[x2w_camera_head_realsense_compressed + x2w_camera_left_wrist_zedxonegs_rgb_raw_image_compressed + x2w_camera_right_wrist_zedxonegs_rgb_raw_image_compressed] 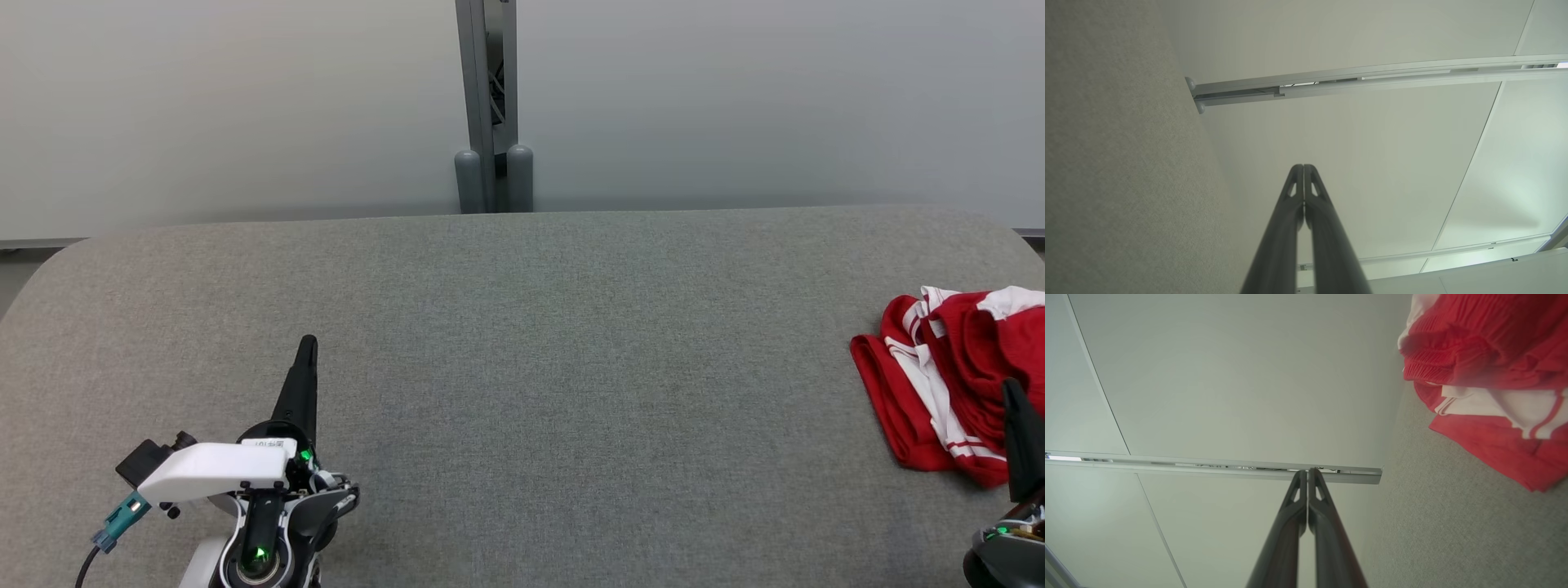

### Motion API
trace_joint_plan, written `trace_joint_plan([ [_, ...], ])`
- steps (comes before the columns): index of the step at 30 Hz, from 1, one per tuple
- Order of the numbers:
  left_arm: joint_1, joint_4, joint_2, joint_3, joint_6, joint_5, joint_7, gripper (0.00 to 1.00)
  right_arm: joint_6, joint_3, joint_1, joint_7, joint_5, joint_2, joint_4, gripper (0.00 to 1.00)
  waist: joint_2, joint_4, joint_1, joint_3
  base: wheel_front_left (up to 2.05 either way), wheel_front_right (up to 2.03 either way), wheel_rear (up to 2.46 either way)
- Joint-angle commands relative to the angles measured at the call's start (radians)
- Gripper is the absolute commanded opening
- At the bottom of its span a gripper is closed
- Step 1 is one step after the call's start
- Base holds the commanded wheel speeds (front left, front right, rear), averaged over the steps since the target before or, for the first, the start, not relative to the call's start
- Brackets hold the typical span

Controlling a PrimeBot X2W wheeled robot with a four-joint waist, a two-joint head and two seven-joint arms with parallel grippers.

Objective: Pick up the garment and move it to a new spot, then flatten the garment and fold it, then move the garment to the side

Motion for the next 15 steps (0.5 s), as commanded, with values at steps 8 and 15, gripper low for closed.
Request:
trace_joint_plan([
  [8,-0.017,0.001,0.006,0.001,-0.004,-0.001,0.002,0.00,0.000,-0.001,-0.005,0.004,0.007,-0.009,-0.005,0.00,0.0000,0.000,0.0000,0.000,0.00,0.00,0.00],
  [15,-0.017,0.001,0.006,0.001,-0.004,-0.001,0.002,0.00,0.000,-0.002,-0.005,0.004,0.007,-0.009,-0.005,0.00,0.0000,0.000,0.0000,0.000,0.00,0.00,0.00],
])
